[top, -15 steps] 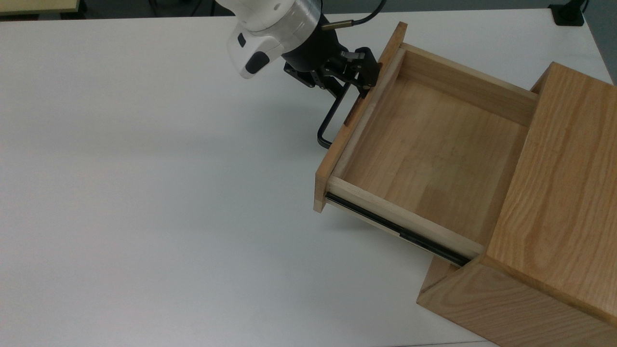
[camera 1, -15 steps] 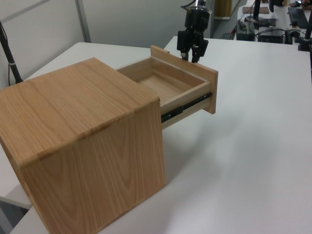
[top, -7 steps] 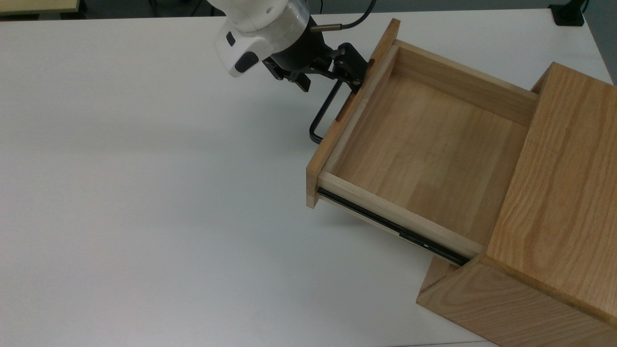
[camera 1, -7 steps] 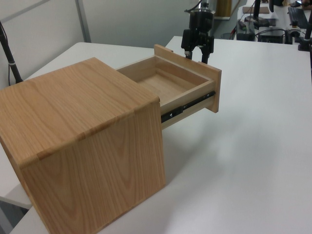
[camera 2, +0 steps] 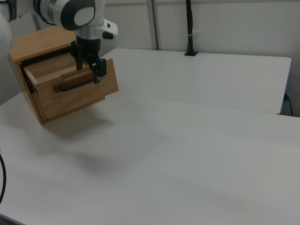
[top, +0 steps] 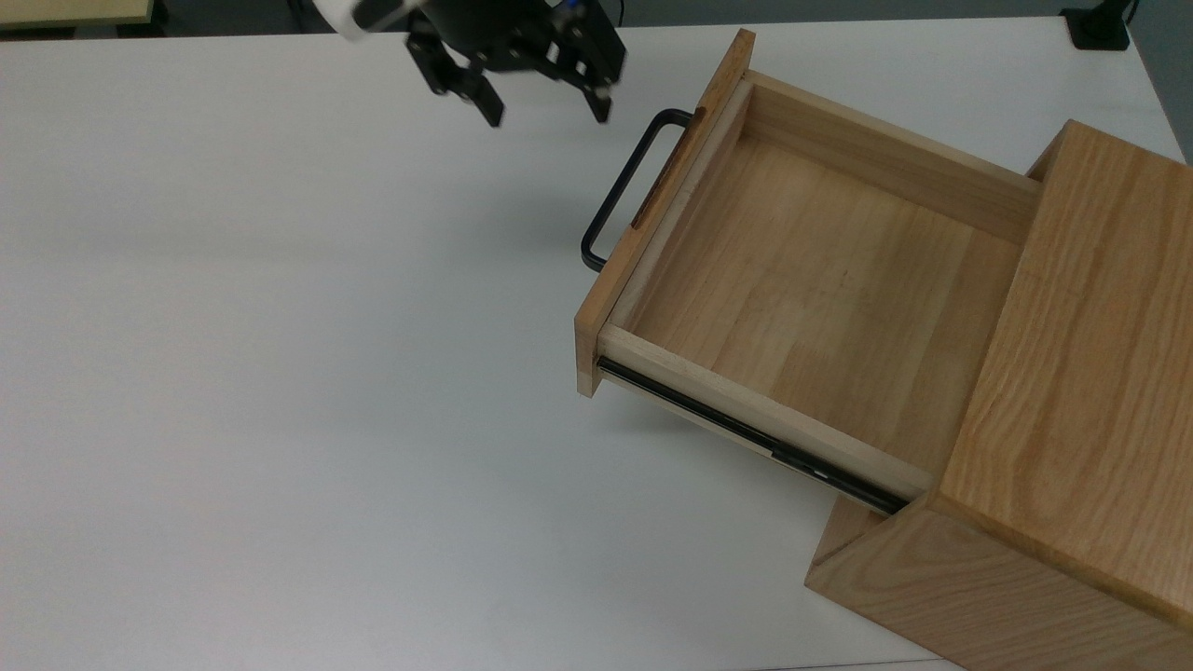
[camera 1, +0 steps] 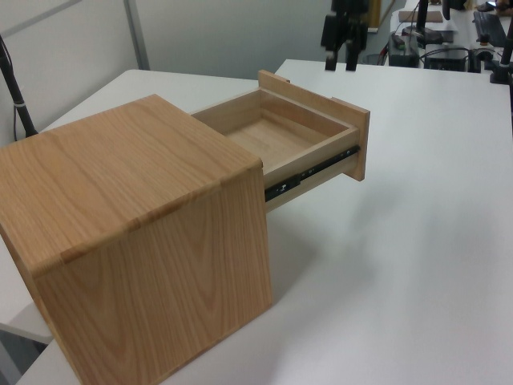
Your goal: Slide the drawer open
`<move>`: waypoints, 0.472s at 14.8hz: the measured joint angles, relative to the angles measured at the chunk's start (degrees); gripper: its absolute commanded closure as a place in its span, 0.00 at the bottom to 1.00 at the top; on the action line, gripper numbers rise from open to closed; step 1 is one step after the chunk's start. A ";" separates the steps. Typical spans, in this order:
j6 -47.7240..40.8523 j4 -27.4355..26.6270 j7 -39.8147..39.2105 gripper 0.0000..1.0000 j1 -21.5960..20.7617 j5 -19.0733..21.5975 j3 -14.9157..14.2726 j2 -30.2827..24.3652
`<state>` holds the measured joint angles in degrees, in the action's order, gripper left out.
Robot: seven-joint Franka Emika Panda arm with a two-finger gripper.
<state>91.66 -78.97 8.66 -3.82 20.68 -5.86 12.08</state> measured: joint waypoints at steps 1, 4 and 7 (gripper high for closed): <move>-0.98 -0.01 -1.90 0.00 0.03 -0.65 -0.87 -0.94; -5.27 -0.03 -8.74 0.00 0.07 -5.72 -2.19 -3.35; -6.52 -0.11 -11.53 0.00 -0.05 -13.04 -2.09 -4.74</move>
<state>85.13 -79.08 -2.86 -3.87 7.65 -7.95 7.35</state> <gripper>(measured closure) 0.000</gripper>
